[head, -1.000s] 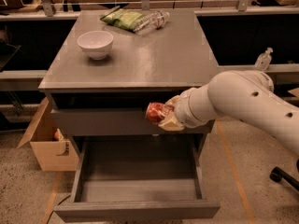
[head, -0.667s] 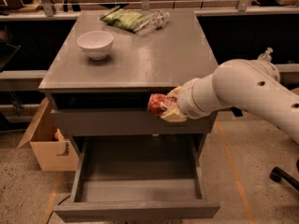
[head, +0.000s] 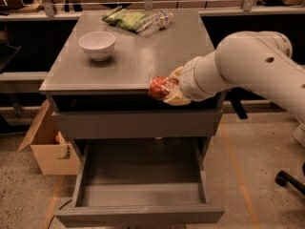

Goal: Pick coke can from middle drawer and place on counter

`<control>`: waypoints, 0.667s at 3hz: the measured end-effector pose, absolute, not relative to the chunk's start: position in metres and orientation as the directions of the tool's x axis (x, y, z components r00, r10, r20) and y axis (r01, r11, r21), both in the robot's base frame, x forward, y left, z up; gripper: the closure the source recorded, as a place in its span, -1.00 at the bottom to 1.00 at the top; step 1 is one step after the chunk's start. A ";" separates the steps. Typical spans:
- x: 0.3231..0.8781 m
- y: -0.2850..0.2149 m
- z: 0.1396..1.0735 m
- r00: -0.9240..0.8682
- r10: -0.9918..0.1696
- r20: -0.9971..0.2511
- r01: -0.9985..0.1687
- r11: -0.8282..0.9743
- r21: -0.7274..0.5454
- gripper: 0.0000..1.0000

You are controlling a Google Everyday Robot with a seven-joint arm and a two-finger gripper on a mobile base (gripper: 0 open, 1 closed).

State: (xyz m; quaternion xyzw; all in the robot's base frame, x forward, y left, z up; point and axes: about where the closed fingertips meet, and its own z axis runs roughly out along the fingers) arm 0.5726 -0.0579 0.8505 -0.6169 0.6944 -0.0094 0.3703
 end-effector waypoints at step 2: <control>0.615 -0.058 0.872 0.118 -0.863 -0.491 -0.873 0.146 -0.466 1.00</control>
Offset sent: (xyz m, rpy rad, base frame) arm 0.0786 -0.0031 0.0340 -0.0310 0.0606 0.1900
